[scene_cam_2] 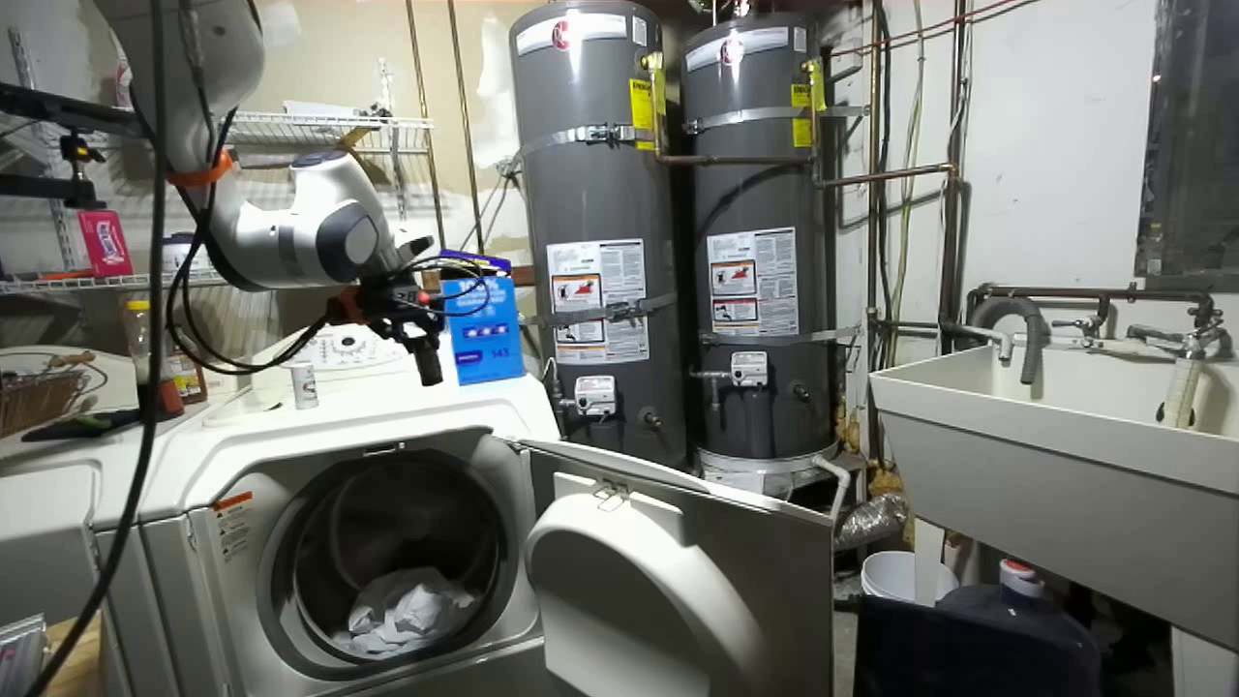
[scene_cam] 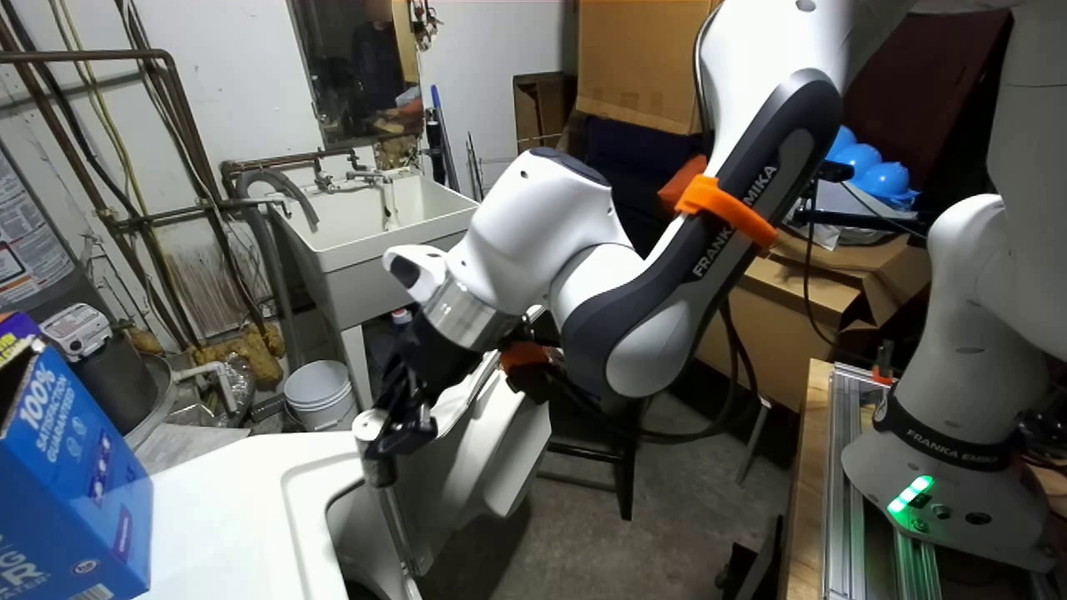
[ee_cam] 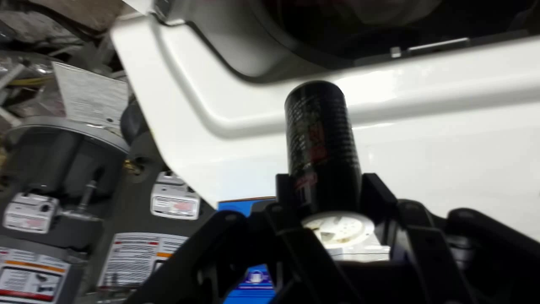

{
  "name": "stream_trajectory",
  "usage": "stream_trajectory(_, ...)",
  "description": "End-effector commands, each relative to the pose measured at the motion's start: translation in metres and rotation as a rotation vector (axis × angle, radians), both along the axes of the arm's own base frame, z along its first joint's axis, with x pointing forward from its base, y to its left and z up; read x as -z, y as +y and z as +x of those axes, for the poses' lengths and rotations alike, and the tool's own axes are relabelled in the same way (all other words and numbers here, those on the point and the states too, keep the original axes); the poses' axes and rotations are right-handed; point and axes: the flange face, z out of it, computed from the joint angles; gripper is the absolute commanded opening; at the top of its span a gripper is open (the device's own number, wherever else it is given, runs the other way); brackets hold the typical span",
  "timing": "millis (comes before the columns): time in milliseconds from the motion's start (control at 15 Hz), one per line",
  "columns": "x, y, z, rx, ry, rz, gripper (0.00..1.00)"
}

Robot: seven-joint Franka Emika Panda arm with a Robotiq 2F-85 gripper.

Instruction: Move the pepper cellar to the black table

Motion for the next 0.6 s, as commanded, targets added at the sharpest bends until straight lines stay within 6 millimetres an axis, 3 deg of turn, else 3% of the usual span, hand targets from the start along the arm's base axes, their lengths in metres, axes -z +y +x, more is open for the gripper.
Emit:
stream_trajectory(0, -0.002, -0.023, -0.003, 0.051, -0.015, 0.013, 0.45)
stream_trajectory(133, -0.006, -0.054, -0.011, 0.111, -0.030, 0.022, 0.45)
stream_trajectory(200, -0.009, -0.059, -0.015, 0.120, -0.032, 0.023, 0.45)
stream_trajectory(267, -0.011, -0.060, -0.019, 0.123, -0.031, 0.026, 0.20)
stream_trajectory(400, -0.025, -0.107, 0.001, 0.271, -0.041, 0.057, 0.20)
stream_trajectory(533, -0.023, -0.156, 0.008, 0.367, -0.048, 0.058, 0.20)
